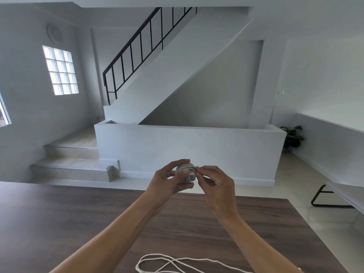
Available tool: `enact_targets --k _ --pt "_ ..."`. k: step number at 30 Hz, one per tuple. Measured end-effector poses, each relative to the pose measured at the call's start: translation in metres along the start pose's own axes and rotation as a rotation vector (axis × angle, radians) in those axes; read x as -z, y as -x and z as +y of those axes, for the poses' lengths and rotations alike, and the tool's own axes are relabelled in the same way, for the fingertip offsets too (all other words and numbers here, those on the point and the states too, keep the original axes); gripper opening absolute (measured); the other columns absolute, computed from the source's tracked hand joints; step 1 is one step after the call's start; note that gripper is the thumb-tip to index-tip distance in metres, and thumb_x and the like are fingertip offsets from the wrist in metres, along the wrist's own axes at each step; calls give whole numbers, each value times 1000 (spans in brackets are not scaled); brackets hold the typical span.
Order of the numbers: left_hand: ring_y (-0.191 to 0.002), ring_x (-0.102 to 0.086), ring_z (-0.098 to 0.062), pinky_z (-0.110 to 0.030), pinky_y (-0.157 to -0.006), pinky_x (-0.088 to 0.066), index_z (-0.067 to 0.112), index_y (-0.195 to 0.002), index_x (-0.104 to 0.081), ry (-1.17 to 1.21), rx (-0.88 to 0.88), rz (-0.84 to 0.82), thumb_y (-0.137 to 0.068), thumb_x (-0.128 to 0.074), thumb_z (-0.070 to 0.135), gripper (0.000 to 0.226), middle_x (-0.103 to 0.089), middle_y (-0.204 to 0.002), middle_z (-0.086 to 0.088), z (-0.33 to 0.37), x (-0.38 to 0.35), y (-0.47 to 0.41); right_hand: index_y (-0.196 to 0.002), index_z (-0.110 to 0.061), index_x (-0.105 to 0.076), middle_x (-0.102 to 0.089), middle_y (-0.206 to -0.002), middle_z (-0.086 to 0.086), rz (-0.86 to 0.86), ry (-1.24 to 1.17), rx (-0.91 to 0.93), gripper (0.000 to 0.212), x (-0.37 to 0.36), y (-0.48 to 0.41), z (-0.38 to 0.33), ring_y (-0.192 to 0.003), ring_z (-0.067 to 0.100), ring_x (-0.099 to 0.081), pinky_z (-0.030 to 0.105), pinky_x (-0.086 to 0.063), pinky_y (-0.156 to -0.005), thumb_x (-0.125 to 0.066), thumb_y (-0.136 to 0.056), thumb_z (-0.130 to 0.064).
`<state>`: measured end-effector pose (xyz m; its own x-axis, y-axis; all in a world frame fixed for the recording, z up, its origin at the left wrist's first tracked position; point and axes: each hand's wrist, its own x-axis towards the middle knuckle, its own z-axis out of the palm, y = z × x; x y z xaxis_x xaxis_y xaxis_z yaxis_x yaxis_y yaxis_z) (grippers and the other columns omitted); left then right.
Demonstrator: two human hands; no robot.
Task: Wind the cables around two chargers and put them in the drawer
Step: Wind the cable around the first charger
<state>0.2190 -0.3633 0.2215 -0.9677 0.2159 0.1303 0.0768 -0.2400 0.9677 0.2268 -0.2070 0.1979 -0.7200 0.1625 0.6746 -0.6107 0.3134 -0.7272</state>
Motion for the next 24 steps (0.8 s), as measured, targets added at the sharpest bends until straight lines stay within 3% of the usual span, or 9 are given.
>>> enact_targets --k 6,19,24 --pt "-87 -74 -34 -38 -90 -58 20 -117 -70 7 -4 4 -85 -72 19 32 -59 -124 -30 -2 0 -2 -95 -9 -76 -66 -94 -12 2 60 77 21 -3 -2 6 -88 3 -68 17 -55 -80 -68 -82 5" --pt "-92 -73 -36 -42 -92 -57 19 -117 -70 25 -31 9 -74 -76 26 44 -62 -122 -28 -4 -3 -3 -91 -11 -71 -67 -88 -9 103 157 153 19 -15 -4 8 -82 3 -64 16 -53 -74 -65 -82 5" --pt "-90 -73 -35 -40 -91 -57 19 -116 -70 10 -16 -2 -85 -71 21 32 -63 -121 -27 -6 0 -1 -87 -14 -69 -69 -85 -8 41 138 60 17 -12 -6 7 -80 6 -65 21 -55 -75 -65 -82 1"
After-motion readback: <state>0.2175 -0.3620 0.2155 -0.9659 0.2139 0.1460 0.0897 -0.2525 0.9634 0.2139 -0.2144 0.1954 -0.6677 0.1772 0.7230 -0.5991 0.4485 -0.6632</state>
